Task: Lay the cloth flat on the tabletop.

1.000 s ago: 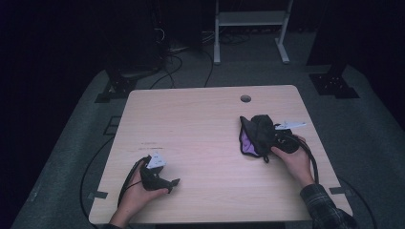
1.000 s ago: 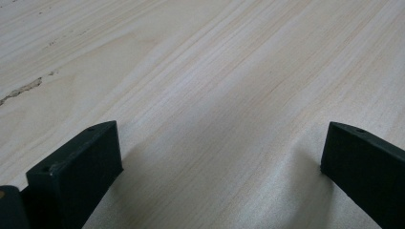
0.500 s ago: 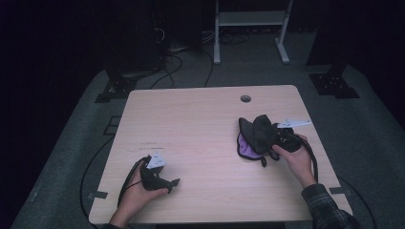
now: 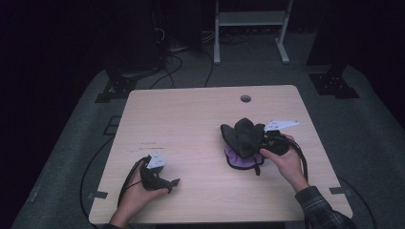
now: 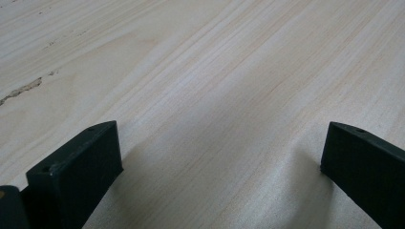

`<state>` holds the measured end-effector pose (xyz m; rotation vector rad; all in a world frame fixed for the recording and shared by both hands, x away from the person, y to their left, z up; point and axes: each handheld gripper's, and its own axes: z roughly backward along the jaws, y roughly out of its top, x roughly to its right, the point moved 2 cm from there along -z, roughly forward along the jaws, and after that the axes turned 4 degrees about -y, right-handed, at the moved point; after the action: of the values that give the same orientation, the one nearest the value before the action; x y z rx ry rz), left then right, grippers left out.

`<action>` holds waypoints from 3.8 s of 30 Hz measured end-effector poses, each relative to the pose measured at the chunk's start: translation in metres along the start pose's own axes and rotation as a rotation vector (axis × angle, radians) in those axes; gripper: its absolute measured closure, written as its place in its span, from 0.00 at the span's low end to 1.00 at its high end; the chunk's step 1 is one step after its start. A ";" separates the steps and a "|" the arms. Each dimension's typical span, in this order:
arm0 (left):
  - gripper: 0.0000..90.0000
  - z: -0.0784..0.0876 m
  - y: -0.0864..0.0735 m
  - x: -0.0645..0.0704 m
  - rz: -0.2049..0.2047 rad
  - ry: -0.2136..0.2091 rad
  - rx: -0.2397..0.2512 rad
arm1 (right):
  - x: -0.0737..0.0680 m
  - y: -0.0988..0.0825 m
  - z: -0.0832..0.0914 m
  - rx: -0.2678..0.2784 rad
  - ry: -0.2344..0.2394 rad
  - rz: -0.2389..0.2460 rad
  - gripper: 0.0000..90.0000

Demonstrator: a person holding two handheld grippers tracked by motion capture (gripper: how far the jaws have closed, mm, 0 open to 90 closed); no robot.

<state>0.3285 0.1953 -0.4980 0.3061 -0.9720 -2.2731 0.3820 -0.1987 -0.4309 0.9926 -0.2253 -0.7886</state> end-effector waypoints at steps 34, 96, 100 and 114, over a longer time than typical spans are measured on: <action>0.00 0.001 0.000 0.000 -0.002 -0.002 -0.003 | -0.051 -0.023 -0.039 -0.154 0.146 0.123 0.38; 0.87 -0.039 0.105 0.069 -0.119 -0.229 0.102 | -0.049 -0.045 -0.010 -0.143 0.122 0.187 0.88; 0.89 -0.025 0.109 0.066 -0.113 -0.231 0.133 | -0.050 -0.040 -0.009 -0.139 0.113 0.194 0.94; 0.90 0.021 0.098 0.007 0.018 -0.144 0.213 | -0.025 -0.023 0.013 -0.049 0.012 0.116 0.95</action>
<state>0.3594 0.1515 -0.4126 0.2239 -1.2900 -2.2021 0.3467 -0.1972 -0.4380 0.9295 -0.2492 -0.6795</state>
